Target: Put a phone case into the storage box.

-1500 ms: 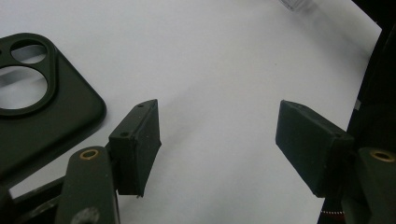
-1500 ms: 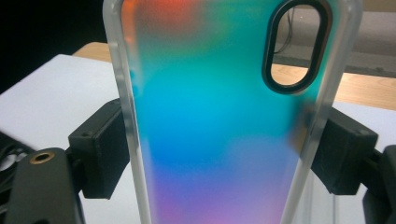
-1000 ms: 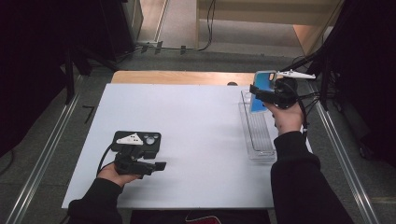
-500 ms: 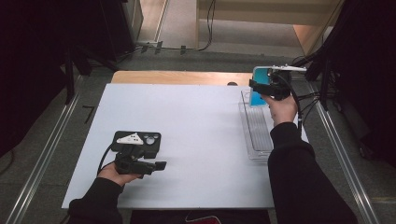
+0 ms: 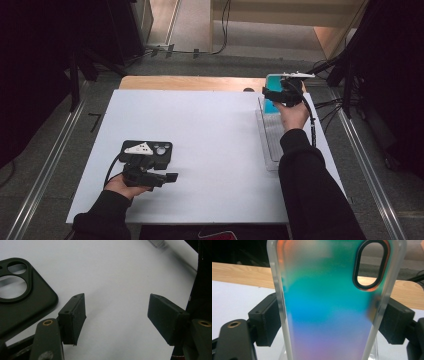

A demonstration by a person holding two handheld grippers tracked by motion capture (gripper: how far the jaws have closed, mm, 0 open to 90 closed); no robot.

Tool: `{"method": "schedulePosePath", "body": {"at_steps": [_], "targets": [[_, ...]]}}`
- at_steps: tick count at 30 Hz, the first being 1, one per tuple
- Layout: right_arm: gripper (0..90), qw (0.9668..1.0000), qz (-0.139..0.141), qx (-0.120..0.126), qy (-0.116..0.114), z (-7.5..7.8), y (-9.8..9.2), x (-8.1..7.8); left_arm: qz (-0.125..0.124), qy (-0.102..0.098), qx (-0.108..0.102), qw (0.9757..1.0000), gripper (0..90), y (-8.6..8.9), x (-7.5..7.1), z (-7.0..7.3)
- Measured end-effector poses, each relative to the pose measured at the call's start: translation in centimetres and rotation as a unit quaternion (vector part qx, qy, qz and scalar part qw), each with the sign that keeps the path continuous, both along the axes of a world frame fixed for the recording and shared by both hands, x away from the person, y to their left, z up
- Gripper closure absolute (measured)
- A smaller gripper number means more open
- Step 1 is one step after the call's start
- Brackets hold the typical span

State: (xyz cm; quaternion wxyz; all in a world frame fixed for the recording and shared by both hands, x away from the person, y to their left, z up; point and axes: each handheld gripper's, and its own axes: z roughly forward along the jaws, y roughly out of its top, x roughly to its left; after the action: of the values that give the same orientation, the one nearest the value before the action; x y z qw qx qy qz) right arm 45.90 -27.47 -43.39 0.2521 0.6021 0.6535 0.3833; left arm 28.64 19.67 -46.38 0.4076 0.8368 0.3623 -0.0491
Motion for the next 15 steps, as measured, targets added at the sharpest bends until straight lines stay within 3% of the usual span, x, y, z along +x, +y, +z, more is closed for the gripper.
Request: {"method": "schedulePosePath", "body": {"at_steps": [10, 15], "targets": [[14.5, 0.9997, -0.01, 0.007, 0.019, -2.3, 0.2, 1.4, -0.002, 0.0, 0.0, 1.0, 31.0, 0.0, 0.1, 0.0], [14.3, 0.9995, -0.011, -0.018, 0.024, -2.8, 0.7, 1.7, -0.002, 0.0, 0.0, 1.0, 31.0, -0.1, 0.1, -0.1]]}}
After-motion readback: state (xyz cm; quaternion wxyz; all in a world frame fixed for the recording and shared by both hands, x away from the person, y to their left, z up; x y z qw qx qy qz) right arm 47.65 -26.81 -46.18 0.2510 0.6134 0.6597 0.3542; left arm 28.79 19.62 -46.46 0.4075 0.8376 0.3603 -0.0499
